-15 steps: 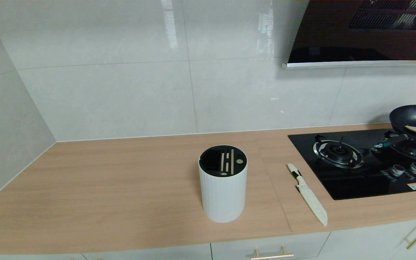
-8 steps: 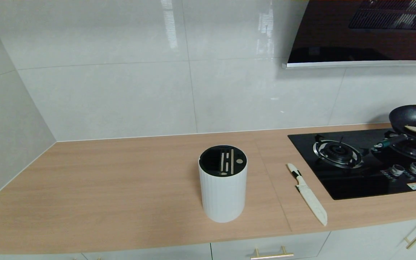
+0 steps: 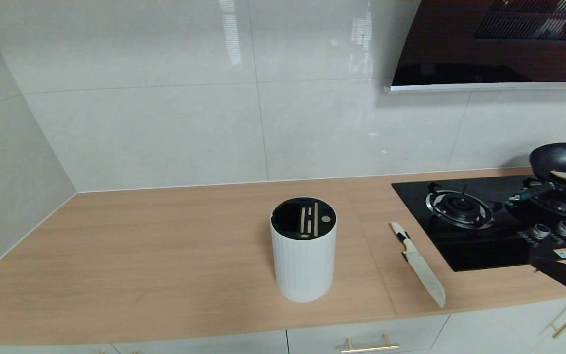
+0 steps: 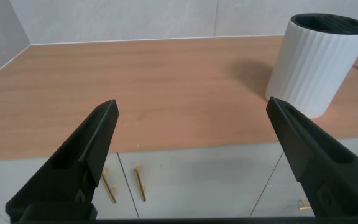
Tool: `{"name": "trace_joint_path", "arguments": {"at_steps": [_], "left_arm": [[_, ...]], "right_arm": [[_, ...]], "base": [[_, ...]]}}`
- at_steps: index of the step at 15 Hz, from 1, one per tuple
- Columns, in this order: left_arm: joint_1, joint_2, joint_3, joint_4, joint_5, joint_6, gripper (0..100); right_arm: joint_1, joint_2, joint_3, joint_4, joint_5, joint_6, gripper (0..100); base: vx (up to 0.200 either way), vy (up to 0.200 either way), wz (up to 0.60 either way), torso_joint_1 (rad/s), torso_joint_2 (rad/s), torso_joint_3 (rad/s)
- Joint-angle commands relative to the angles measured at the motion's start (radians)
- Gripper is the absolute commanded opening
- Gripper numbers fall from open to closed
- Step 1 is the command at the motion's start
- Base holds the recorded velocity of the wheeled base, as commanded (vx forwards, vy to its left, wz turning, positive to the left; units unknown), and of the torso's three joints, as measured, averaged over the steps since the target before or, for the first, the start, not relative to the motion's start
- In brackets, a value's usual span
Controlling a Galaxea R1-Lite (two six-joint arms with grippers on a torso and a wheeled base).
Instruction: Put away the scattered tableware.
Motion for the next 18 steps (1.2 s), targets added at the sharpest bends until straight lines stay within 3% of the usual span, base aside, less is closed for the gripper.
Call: {"name": "trace_joint_path", "arguments": {"at_steps": [1,7,18], "left_arm": [[0.000,0.000,0.000,0.000,0.000,0.000,100],[0.000,0.000,0.000,-0.002,-0.001,-0.005,100],[0.000,0.000,0.000,-0.002,0.000,-0.005,100]], "right_arm": [[0.016,0.532,-0.173,-0.219,-0.010,-0.006,100],[0.018,0.991,-0.337,-0.311,-0.010,-0.032,100],[0.068,1.271,-0.343,-0.663,-0.010,-0.032,100]], "base": [[0.000,0.000,0.00,0.000,0.00,0.000],[0.000,0.000,0.00,0.000,0.00,0.000],[0.000,0.000,0.00,0.000,0.00,0.000]]}}
